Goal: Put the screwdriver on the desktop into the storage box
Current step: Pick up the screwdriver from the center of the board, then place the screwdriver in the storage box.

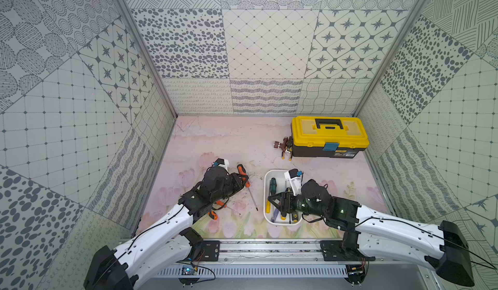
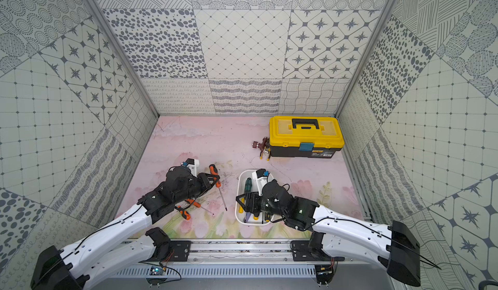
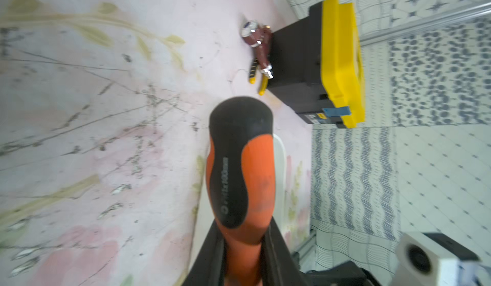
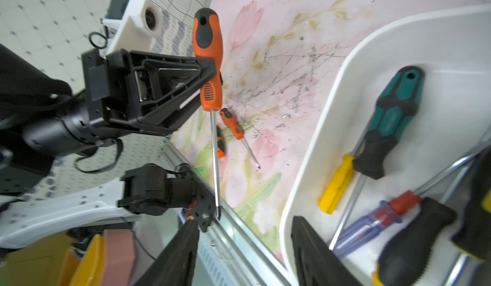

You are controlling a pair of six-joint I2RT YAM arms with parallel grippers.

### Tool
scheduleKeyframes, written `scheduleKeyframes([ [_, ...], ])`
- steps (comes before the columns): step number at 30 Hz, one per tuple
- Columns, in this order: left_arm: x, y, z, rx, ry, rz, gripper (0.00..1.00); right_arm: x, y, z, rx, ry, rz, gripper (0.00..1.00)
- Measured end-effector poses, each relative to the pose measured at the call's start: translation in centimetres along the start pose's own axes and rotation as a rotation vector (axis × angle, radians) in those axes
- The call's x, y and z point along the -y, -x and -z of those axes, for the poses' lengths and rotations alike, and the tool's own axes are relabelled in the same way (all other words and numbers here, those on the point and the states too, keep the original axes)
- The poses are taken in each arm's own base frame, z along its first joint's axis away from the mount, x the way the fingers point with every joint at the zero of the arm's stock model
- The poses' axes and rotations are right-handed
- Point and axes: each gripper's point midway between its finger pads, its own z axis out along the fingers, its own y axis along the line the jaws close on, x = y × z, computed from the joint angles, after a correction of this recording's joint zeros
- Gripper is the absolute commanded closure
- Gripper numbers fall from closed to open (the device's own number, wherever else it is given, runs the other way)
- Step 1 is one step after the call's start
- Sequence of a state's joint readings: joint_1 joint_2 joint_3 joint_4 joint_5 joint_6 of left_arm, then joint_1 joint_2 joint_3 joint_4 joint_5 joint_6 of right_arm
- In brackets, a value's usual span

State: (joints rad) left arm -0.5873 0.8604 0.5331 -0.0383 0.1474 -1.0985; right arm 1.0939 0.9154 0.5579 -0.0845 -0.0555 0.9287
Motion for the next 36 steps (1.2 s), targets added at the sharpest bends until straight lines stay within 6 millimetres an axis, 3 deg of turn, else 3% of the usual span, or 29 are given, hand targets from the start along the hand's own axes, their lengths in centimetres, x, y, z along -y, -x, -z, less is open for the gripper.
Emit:
scheduleKeyframes([
  [3, 3.3, -0.3, 0.6, -0.026, -0.171, -0.007, 1.00, -1.5, 0.1, 0.6, 0.009, 0.100, -0.001, 0.19],
  [7, 6.3, -1.0, 1.1, -0.069, -0.347, -0.009, 1.00, -3.2, 0.1, 1.1, 0.006, 0.212, -0.003, 0.18],
  [16, 11.5, -2.8, 2.8, -0.177, -0.616, -0.053, 1.00, -4.7, 0.2, 1.5, -0.001, 0.301, -0.014, 0.26],
  [20, 12.6, -3.8, 3.5, -0.208, -0.670, -0.089, 1.00, -5.7, 0.1, 1.8, -0.010, 0.344, -0.006, 0.41],
  [27, 13.2, -4.4, 3.6, -0.205, -0.685, -0.141, 1.00, -7.4, 0.4, 2.5, -0.012, 0.412, 0.009, 0.84],
  [31, 13.5, -4.8, 3.6, -0.203, -0.681, -0.179, 1.00, -7.7, 0.4, 2.6, -0.019, 0.420, 0.003, 0.98],
  [32, 13.6, -4.8, 3.5, -0.200, -0.677, -0.191, 0.98, -7.6, 0.4, 2.6, -0.019, 0.416, 0.004, 1.00],
  [36, 13.5, -4.6, 3.2, -0.180, -0.625, -0.218, 0.37, -7.0, 0.6, 2.3, -0.017, 0.364, 0.018, 1.00],
])
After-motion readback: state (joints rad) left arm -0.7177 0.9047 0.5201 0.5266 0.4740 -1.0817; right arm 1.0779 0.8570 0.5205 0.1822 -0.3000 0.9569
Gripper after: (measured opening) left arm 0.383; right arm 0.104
